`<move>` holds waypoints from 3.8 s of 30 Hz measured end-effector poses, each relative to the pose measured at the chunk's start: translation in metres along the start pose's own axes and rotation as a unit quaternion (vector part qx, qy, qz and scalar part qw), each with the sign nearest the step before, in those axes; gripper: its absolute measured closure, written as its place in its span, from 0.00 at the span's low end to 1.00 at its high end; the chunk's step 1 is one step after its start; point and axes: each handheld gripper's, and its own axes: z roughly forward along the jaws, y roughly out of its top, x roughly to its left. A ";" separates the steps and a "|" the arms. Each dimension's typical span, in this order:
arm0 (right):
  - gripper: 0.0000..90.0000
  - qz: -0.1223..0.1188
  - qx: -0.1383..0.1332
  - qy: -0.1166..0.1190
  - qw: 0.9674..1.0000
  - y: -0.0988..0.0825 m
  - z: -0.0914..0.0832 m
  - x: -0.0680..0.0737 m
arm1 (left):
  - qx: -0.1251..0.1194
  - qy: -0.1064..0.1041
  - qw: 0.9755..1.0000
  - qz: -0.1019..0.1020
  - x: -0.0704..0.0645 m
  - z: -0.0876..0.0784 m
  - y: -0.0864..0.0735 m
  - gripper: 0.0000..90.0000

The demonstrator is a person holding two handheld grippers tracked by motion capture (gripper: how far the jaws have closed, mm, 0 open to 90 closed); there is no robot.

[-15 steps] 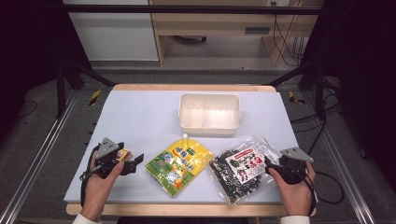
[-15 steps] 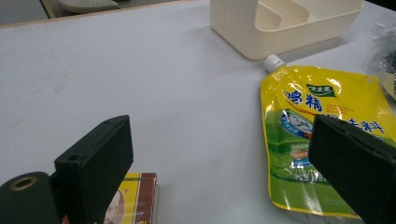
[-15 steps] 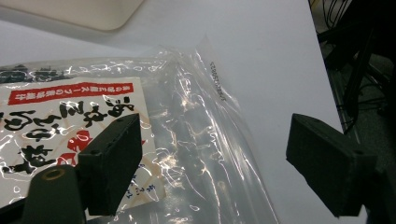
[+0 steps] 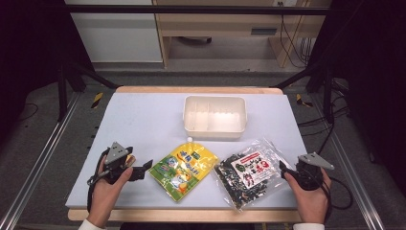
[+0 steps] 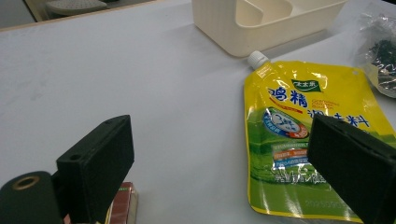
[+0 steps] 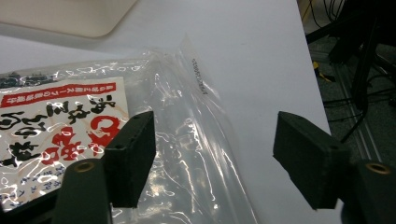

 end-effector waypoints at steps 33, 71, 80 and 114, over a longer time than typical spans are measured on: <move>0.61 0.027 0.045 0.027 0.998 -0.017 0.014 -0.020 | 0.009 -0.007 1.000 -0.001 -0.003 0.003 -0.001 0.09; 0.96 -0.003 0.076 0.049 0.996 -0.018 0.016 -0.018 | 0.009 -0.007 1.000 0.007 -0.005 0.003 0.000 0.09; 1.00 0.000 0.066 0.055 0.996 -0.013 0.008 -0.018 | 0.010 -0.004 1.000 0.010 -0.005 0.002 0.000 0.09; 1.00 -0.276 -0.035 0.124 0.952 0.160 -0.065 0.038 | 0.050 -0.078 0.984 0.150 -0.030 -0.003 0.094 0.11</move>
